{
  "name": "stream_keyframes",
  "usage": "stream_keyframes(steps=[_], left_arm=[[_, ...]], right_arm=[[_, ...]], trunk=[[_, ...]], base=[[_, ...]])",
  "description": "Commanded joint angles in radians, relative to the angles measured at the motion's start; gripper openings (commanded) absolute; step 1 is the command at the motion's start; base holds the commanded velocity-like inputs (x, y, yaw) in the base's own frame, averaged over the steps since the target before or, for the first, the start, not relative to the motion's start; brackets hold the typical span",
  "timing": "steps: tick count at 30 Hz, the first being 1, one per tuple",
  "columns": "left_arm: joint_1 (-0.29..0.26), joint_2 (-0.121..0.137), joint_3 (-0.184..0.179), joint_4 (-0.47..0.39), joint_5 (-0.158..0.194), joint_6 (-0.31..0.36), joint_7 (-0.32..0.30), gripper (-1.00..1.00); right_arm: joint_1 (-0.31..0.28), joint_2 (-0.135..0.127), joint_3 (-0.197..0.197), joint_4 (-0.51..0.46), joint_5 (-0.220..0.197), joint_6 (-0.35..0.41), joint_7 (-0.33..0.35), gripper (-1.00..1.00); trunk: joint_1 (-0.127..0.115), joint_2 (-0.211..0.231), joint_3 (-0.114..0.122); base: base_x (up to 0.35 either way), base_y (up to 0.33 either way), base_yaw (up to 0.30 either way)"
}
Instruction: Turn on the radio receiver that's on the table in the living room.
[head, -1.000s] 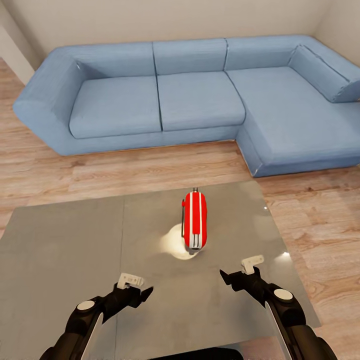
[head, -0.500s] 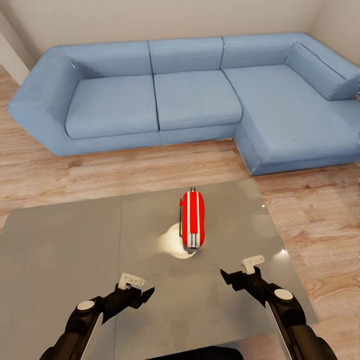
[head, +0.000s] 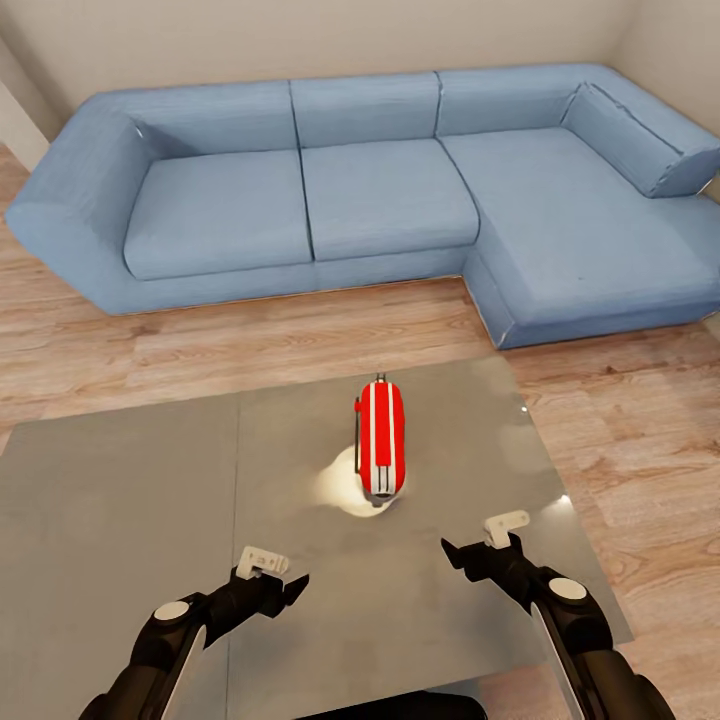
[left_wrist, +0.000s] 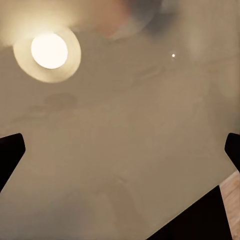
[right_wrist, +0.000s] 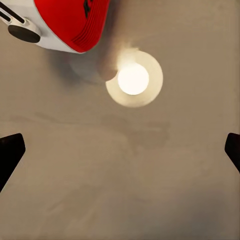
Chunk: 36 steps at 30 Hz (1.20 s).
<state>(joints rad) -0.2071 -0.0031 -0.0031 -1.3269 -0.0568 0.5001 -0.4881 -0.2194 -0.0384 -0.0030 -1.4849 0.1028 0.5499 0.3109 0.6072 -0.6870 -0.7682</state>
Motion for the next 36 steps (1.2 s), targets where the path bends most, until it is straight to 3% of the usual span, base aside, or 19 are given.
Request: stream_keyframes(steps=[1,15,36], left_arm=[[0.0,0.0,0.0,0.0,0.0,0.0,0.0,1.0],[0.0,0.0,0.0,0.0,0.0,0.0,-0.001,1.0],[0.0,0.0,0.0,0.0,0.0,-0.001,-0.001,1.0]], right_arm=[[0.0,0.0,0.0,0.0,0.0,0.0,0.0,1.0],[0.0,-0.001,0.0,0.0,0.001,-0.001,0.0,1.0],[0.0,-0.001,-0.001,0.001,-0.002,0.002,0.0,1.0]], trunk=[[0.0,0.0,0.0],[0.0,0.0,0.0],[0.0,0.0,0.0]], base=[[0.0,0.0,0.0],[0.0,0.0,0.124],[0.0,0.0,0.006]])
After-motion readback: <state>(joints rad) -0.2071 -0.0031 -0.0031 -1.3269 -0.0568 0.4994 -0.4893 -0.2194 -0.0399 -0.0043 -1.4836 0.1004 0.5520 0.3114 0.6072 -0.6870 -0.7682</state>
